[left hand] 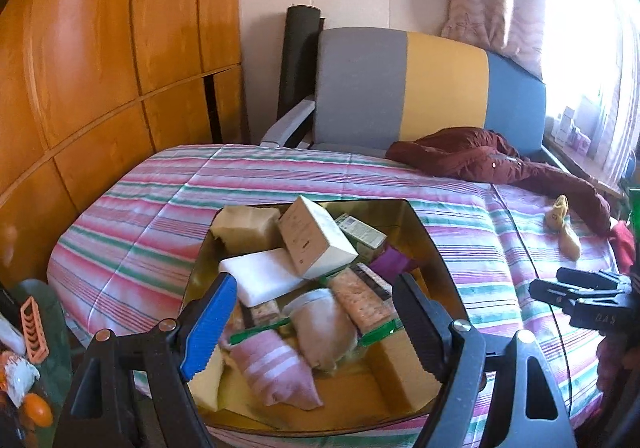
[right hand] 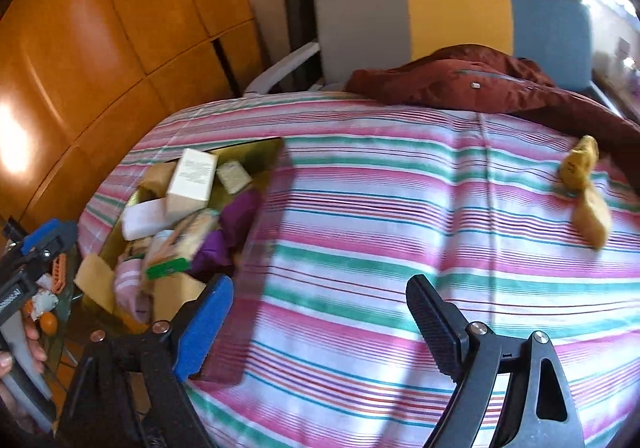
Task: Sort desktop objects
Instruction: 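Move both open grippers back to the sock and sponge on the bed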
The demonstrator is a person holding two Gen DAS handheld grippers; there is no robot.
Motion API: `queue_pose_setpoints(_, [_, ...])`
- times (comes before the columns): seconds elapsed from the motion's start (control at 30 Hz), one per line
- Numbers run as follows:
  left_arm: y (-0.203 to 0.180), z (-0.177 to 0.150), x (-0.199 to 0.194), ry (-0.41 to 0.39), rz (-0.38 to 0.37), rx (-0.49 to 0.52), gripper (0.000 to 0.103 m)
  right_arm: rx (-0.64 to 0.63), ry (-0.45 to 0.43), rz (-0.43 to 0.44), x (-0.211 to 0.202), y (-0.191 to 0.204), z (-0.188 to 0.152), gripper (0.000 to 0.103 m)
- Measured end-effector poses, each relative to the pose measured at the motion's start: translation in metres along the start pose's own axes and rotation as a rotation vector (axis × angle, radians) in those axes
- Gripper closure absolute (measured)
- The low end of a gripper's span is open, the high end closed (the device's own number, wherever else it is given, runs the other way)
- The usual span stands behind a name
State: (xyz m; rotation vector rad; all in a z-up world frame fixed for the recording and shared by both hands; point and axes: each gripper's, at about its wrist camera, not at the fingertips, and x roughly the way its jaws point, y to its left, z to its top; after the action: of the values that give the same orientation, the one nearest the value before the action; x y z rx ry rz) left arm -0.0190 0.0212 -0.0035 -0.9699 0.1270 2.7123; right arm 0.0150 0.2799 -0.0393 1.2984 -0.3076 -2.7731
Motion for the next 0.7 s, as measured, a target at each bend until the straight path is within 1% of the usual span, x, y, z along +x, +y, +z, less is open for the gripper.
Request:
queue_pose_setpoints(0.37, [-0.045,0.011,0.003,-0.017,-0.098,0.067,0.022,0.056,0.007,-0.110,-0.016,-0.066,0.000,0.013])
queue_pose_setpoints(0.5, [-0.068,0.014,0.005,-0.015,-0.122,0.110,0.022,0.084,0.017,-0.141,-0.019,-0.088,-0.002,0.013])
queue_pose_setpoints(0.7, [-0.104,0.014,0.008,-0.003,-0.181,0.170,0.022,0.119,0.024,-0.176,-0.025,-0.115,-0.003,0.013])
